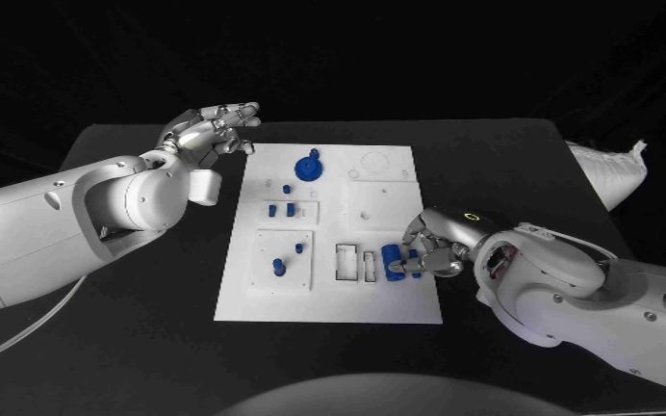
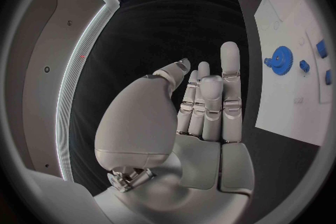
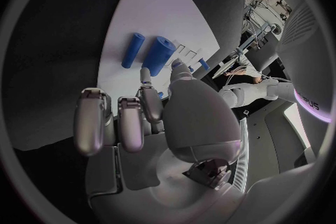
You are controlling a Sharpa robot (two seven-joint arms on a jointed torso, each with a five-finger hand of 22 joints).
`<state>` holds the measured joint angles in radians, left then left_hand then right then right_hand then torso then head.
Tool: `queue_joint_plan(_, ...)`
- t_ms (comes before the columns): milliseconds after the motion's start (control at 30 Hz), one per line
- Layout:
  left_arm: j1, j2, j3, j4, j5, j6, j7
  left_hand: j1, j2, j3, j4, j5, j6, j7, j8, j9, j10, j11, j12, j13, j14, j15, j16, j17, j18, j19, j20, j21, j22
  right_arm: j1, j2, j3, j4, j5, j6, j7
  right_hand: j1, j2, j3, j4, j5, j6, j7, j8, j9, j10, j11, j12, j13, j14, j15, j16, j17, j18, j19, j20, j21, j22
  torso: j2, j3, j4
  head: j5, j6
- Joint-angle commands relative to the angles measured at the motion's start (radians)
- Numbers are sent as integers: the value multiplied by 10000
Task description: Assemble the parts on the task board
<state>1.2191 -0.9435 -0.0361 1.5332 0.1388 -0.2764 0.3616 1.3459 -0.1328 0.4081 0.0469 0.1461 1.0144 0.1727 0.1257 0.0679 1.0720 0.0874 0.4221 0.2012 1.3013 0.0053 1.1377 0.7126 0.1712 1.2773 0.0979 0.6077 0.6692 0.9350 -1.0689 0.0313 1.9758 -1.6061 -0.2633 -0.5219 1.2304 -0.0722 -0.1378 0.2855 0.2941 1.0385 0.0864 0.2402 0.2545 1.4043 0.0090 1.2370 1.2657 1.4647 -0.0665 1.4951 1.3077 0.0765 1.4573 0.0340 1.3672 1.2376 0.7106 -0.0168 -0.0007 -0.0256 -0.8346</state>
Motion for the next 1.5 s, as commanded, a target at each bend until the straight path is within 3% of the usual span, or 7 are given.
queue_joint_plan(33,0,1,4,15,-40,214,30,33,10,-39,-23,-6,20,-49,42,16,-78,-9,49,10,-75,-20,-17,-12,105,43,36,-32,-16,-34,89,0,-70,-497,319,-211,33,84,-77,5,56,-50,1,42,17,52,-30,24,16,817,0,28,1245,-94,158,3,62,16,-4,-4,1,41,-1)
queue_joint_plan(900,-1,-74,2,49,-40,285,-74,42,12,-38,-33,-6,24,-52,55,17,-87,-13,67,14,-81,-24,-20,-26,107,43,34,-35,-17,-373,905,4,-654,-769,557,-665,-88,346,-201,36,133,-102,-13,207,205,26,-37,0,90,793,-2,-15,1166,-85,124,8,38,-14,-8,-15,-12,119,-50)
queue_joint_plan(1033,-1,-82,2,54,-40,291,-86,42,12,-38,-33,-6,24,-52,55,17,-87,-13,67,14,-81,-24,-20,-26,107,43,34,-35,-17,-379,919,5,-680,-861,573,-694,267,428,-154,-119,300,-129,-24,303,315,40,-48,38,181,789,-13,-17,1165,-82,113,3,35,-14,-9,-14,-16,121,-53)
queue_joint_plan(1133,-1,-82,2,59,-40,300,-92,42,12,-38,-33,-6,24,-52,55,17,-87,-13,67,14,-81,-24,-20,-26,107,43,34,-35,-17,-381,913,7,-667,-855,353,-718,992,682,188,-473,326,-71,-77,423,422,74,-104,92,272,791,-55,-12,1174,-82,114,-20,44,3,-6,-15,-13,114,-44)
queue_joint_plan(1233,-1,-81,2,59,-40,312,-98,42,12,-38,-33,-6,24,-52,55,17,-87,-13,67,14,-81,-24,-20,-26,107,43,34,-35,-17,-381,878,14,-605,-613,-77,-708,1590,956,659,-753,-107,-32,-138,496,497,116,-168,154,365,798,-117,8,1213,-87,129,-82,72,49,-11,-10,-3,110,-42)
queue_joint_plan(1267,-2,-82,2,60,-40,315,-100,42,12,-38,-33,-6,24,-52,55,17,-87,-13,67,14,-81,-24,-20,-26,107,43,34,-35,-17,-381,858,19,-573,-468,-285,-684,1695,986,788,-801,-59,-36,-155,505,514,123,-183,160,385,802,-125,19,1233,-93,135,-91,84,69,-14,-9,-2,112,-38)
queue_joint_plan(1500,-2,-92,1,67,-47,319,-109,33,12,-45,-31,-7,20,-48,64,16,-102,-10,84,18,-96,-24,-33,-61,107,40,33,-40,-18,-373,711,94,-346,1687,-1666,-320,1809,770,1626,-804,1201,-89,-163,540,631,127,-204,76,435,805,-145,29,1255,-98,141,-129,95,93,-8,-22,-3,95,-21)
